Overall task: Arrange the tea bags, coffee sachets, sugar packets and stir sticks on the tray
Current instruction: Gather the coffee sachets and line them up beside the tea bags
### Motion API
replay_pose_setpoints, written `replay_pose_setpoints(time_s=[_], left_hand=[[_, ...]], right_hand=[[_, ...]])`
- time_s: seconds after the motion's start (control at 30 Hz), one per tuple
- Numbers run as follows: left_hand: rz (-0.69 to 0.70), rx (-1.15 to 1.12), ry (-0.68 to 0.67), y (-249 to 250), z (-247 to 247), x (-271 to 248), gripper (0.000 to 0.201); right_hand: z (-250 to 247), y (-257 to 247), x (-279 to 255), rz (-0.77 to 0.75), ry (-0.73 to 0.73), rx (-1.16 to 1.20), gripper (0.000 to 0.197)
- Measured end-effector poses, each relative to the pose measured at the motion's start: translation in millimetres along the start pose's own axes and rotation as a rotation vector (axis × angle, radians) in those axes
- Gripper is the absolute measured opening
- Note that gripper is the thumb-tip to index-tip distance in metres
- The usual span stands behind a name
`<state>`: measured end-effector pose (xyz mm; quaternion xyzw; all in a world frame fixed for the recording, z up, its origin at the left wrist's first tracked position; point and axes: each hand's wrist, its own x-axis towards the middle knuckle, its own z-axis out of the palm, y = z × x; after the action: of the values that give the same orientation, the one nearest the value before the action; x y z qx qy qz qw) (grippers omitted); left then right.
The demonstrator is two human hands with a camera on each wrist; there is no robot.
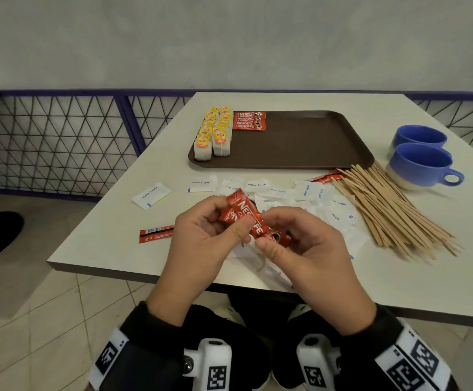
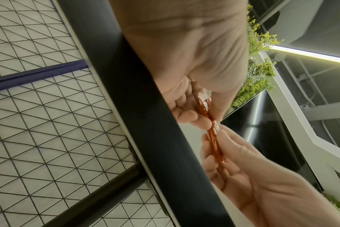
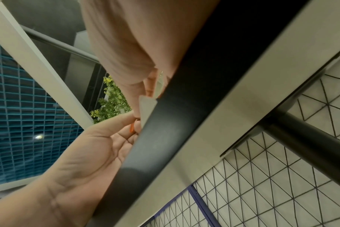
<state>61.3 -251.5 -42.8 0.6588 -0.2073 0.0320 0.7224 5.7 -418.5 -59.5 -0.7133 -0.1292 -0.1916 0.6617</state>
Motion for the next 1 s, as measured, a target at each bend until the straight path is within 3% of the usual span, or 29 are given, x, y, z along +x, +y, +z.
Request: replay_pose_setpoints(time_s=[0.13, 0.3, 0.7, 1.0], left_hand=[[-0.008, -0.089, -0.067, -3.7, -6.6, 1.1, 0.024], [0.032, -0.042, -0.021, -3.4, -5.0, -1.2, 0.014], [-0.005, -0.038, 0.015, -0.2, 0.5, -3.7, 0.025], [0.024, 0.041, 0.045, -2.3, -1.0, -2.2, 0.017]], right_hand=[[-3.2, 4.4, -0.2, -0.011, 0.058, 0.002, 0.024], [-2.4, 4.2, 0.5, -0.031, 0.057, -0.039, 0.024], [-4.4, 4.3, -0.2, 0.022, 0.199, -0.03, 0.03], [-2.5, 0.5, 0.3, 0.05, 0.22, -0.047, 0.032]])
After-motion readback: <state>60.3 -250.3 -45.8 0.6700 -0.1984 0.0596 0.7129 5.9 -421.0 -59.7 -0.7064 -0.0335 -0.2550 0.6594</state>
